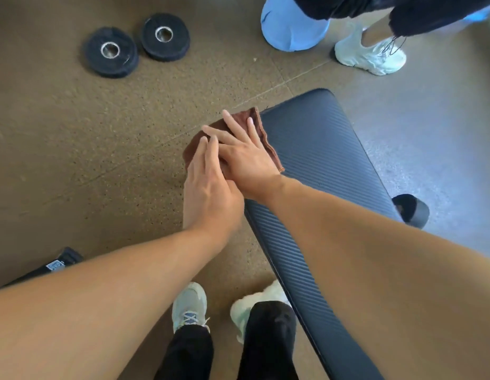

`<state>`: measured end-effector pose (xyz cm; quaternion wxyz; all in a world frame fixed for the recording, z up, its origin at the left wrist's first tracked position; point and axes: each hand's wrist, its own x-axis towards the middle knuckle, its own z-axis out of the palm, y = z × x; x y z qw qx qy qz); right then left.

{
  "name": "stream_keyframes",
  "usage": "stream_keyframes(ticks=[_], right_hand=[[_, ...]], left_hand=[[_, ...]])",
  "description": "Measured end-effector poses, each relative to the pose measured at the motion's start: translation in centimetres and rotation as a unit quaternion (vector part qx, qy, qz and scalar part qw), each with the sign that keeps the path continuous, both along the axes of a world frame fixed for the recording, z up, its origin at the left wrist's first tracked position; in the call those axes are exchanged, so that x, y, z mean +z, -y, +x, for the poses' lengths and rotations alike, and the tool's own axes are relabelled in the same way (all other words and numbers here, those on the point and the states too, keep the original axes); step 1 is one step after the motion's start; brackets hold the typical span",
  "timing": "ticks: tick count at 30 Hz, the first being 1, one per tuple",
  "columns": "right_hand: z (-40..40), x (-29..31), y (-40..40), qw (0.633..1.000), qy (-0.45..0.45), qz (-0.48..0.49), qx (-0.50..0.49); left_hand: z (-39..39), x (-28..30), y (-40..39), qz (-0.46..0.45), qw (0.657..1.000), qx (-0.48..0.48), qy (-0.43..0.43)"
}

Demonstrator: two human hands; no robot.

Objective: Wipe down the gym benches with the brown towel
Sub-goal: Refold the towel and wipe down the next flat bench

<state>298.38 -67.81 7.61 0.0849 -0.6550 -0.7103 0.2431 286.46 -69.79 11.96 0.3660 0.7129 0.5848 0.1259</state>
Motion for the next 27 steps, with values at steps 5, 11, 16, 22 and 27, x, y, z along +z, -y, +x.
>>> stream_keyframes(ticks=[5,11,16,22,27], right_hand=[[1.5,-0.1,-0.4,0.999,-0.033,0.02,0.007],[13.0,-0.6,-3.0,0.987,-0.02,0.015,-0.162],[18.7,0.5,-0.4,0.959,-0.129,-0.015,-0.25],[16.0,1.4,7.5,0.898,-0.087,-0.019,-0.432],[14.5,1.4,4.6,0.916,0.02,-0.071,-0.395]], left_hand=[[2.3,-0.1,0.2,0.013,0.999,0.026,-0.034],[5.2,0.9,-1.3,-0.002,0.994,-0.052,-0.098],[9.3,-0.1,-5.0,-0.144,0.944,-0.186,-0.233],[11.7,-0.9,-5.6,-0.197,0.864,-0.255,-0.388],[12.7,-1.2,-5.8,-0.229,0.843,-0.238,-0.424]])
